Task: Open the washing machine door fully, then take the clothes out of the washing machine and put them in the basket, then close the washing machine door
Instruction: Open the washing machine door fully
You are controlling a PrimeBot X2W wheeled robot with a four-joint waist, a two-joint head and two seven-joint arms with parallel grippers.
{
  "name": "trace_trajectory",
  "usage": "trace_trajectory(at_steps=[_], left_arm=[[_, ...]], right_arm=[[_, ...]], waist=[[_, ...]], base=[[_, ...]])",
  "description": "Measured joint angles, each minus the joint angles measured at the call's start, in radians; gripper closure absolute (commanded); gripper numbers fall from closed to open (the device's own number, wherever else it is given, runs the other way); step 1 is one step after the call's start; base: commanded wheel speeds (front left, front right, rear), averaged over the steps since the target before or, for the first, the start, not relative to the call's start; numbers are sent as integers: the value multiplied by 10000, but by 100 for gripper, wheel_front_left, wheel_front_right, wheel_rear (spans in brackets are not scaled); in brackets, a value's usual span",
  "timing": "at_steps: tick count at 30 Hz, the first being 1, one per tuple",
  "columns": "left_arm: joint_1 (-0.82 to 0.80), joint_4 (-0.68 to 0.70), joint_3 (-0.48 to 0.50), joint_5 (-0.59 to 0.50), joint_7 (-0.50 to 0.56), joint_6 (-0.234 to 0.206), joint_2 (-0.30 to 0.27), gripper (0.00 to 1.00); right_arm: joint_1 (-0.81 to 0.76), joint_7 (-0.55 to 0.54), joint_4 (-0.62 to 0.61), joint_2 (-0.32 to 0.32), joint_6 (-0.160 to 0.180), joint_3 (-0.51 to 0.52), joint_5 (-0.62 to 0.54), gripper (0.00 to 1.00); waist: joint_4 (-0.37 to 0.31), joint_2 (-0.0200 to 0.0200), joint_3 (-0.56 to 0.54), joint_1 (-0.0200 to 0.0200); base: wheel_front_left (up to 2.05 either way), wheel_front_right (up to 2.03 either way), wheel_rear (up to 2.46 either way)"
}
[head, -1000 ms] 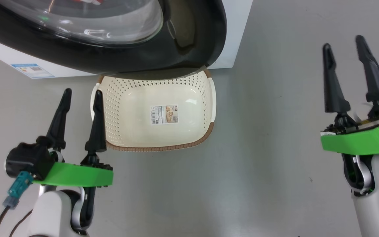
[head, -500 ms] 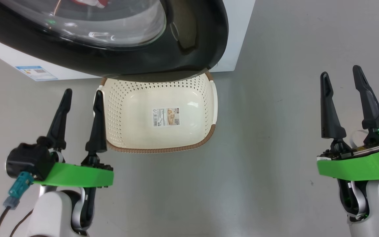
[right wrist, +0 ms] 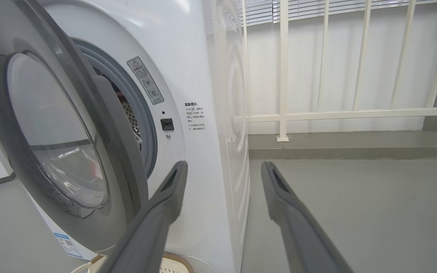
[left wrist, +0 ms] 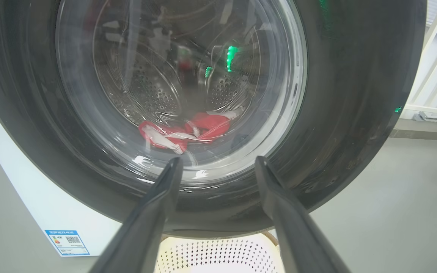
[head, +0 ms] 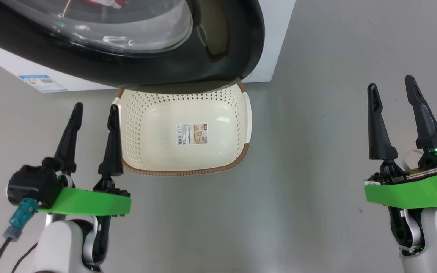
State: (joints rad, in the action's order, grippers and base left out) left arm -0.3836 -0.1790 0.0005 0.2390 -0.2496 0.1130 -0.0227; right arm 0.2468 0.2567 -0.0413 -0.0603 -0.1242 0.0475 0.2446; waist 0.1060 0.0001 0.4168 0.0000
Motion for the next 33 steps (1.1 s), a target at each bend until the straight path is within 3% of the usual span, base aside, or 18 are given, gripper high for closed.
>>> trace_trajectory(at_steps=[14,15,18,24,33], left_arm=[[5,-17,-2,0,0,-29,0,0],[5,-19,-2,0,0,-29,0,0],[5,-23,-10,0,0,-77,0,0],[6,-19,-6,0,0,-81,0,0],[4,-23,-77,81,0,-82,0,0]], right_arm=[[4,0,199,-25,0,-163,-13,0],[4,0,242,-35,0,-217,-13,46],[18,0,320,-38,0,-274,-4,100],[489,0,748,-48,0,-372,890,100],[2671,0,2671,-29,0,-1197,5256,100]], waist=[[20,0,-45,0],[31,0,-45,0],[69,0,-47,0],[122,0,10,0],[235,0,166,0]], base=[[0,0,0],[0,0,0],[0,0,0],[0,0,0],[0,0,0]])
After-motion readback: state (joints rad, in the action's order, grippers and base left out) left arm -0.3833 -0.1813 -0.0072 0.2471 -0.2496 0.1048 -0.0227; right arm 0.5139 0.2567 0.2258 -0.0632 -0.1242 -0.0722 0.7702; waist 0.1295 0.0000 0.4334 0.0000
